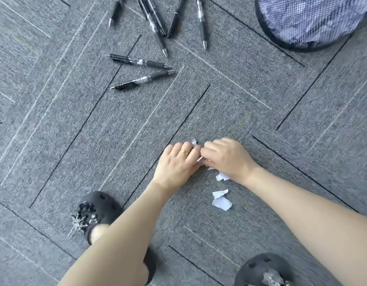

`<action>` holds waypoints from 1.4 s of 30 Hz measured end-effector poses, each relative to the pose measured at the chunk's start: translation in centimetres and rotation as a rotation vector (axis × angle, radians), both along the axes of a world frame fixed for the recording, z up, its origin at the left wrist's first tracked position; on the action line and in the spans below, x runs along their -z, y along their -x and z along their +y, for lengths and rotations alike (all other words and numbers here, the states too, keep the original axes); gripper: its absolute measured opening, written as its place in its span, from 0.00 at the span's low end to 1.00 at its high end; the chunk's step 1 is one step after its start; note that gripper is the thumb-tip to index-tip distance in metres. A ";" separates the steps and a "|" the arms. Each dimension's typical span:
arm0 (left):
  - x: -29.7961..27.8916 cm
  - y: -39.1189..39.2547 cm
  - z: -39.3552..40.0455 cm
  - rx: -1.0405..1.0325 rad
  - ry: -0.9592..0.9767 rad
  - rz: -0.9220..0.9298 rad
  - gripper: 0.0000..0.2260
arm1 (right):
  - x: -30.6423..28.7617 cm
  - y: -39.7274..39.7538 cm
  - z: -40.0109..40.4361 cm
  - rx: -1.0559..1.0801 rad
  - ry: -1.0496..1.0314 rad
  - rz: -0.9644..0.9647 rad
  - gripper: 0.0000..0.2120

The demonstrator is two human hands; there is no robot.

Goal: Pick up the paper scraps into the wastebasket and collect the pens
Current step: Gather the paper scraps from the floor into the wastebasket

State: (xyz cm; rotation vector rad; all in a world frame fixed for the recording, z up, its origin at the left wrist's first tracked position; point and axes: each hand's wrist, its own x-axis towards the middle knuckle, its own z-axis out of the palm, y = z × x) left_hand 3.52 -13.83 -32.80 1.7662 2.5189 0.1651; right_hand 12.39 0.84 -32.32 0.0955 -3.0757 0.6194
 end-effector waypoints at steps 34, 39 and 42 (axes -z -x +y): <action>-29.5 9.5 35.6 -0.562 -0.005 -1.241 0.07 | -27.8 6.4 28.1 1.059 0.712 -0.174 0.15; -28.2 9.5 35.6 -0.442 0.073 -0.994 0.21 | -27.2 5.0 29.6 1.089 0.797 0.079 0.16; -27.6 9.5 35.9 -0.427 0.088 -1.079 0.17 | -27.0 4.8 29.7 1.090 0.828 0.210 0.09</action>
